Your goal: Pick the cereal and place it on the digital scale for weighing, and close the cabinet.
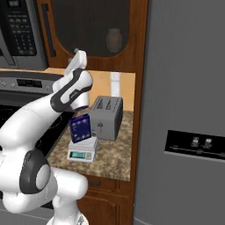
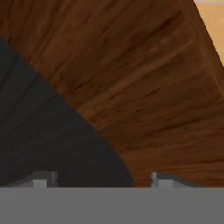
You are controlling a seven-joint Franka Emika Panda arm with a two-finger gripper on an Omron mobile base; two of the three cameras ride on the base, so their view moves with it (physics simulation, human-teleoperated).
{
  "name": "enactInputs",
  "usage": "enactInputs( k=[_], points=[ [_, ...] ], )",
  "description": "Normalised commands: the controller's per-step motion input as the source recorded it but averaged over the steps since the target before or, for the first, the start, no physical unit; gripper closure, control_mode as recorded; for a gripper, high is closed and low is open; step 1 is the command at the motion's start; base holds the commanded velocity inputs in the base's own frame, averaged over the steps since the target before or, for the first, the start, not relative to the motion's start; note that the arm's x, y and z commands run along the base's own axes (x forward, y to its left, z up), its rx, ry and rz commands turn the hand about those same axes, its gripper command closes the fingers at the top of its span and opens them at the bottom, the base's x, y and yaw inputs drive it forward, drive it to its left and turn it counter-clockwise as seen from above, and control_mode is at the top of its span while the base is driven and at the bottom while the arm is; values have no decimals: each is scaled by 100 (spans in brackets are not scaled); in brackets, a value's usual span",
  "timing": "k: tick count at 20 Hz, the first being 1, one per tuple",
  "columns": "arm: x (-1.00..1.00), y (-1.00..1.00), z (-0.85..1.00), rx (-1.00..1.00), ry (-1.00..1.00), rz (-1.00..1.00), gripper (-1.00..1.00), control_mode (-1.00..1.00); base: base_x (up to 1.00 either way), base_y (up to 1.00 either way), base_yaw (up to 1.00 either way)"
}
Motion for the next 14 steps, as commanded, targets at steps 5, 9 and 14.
enactInputs(
  k=[5, 9, 14],
  points=[
    [68, 10, 0, -8, 0, -25, -100, -100, 0, 0, 0],
    [59, 0, 0, -5, 0, -24, -100, -100, 0, 0, 0],
    [0, -10, 3, 0, -1, -19, -100, -100, 0, 0, 0]
  ],
)
